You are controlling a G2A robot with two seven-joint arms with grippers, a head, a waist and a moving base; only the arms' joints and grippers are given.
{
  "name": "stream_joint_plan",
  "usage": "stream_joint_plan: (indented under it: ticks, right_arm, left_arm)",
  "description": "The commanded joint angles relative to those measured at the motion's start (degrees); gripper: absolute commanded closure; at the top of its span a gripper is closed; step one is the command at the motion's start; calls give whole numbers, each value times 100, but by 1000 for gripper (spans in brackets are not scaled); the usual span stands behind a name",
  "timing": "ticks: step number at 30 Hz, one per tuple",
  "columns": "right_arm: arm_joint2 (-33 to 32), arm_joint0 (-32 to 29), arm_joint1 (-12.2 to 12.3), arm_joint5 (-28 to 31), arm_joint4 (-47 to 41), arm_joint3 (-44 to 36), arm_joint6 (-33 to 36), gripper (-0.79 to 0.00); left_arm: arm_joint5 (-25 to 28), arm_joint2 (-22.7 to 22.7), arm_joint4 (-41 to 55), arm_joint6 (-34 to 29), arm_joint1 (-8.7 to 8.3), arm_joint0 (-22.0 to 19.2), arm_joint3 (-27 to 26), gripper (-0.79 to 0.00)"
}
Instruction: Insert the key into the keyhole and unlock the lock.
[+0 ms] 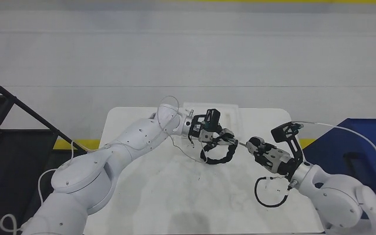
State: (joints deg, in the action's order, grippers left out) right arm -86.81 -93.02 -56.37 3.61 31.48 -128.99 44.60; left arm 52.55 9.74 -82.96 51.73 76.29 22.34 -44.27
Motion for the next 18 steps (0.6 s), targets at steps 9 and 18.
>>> stream_joint_plan:
  ticks: [9,18]
  right_arm:
    - [-31,43,8,-18,-56,-5,154,0]
    - [6,91,10,-57,-71,3,232,0]
  left_arm:
    - [81,0,42,-81,34,14,-29,0]
    - [81,0,18,-81,80,9,28,0]
